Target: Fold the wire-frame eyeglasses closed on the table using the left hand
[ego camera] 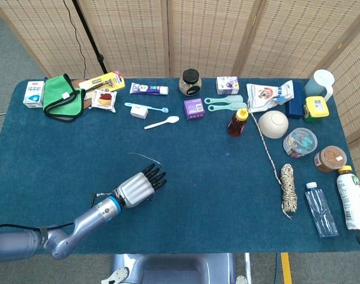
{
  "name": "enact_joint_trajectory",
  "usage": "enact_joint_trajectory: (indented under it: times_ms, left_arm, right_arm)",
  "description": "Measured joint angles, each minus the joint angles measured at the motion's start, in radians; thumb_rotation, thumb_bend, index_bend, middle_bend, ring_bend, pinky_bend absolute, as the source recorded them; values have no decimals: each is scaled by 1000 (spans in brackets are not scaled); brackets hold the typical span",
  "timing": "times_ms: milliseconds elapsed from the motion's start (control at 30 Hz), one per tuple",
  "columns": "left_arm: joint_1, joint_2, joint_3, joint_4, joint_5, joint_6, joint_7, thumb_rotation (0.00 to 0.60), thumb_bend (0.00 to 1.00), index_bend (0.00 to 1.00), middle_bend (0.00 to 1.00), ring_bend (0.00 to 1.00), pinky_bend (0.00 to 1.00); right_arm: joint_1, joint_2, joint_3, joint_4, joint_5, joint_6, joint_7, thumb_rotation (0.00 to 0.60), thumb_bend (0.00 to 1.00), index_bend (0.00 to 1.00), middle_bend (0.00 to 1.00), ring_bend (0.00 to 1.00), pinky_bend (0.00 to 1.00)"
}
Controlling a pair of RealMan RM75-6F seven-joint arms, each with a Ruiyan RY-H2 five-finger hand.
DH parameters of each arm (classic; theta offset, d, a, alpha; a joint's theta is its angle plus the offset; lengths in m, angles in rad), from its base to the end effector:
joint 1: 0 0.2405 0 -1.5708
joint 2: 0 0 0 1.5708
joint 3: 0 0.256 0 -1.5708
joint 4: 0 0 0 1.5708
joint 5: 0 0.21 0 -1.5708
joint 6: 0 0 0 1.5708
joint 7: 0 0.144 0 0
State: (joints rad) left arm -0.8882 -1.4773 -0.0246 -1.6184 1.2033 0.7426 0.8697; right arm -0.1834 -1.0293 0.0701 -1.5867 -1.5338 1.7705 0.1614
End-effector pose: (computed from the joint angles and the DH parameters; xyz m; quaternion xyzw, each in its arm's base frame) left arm -0.1153 0.2982 -0.0474 -0.9213 -0.0763 -0.2059 0.3210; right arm -0.3324 -0.0944 0.2270 0.4941 -0.3630 0.4177 0.6705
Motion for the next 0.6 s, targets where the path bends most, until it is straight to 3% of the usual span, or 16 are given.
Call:
enact_joint_trajectory:
  times_ms: [233,600]
  left_arm:
    - [-8,-12,8,12,-7,32,-4,600,201,274,0,0,0]
    - [6,9,36,11,28,76,-59,600,201,336,0,0,0]
  right_arm:
    - [3,0,1,-1,2,-7,-1,600,19,80,0,0,16]
    - [9,0,2,-11,-5,-14,-17,600,19,81,0,0,16]
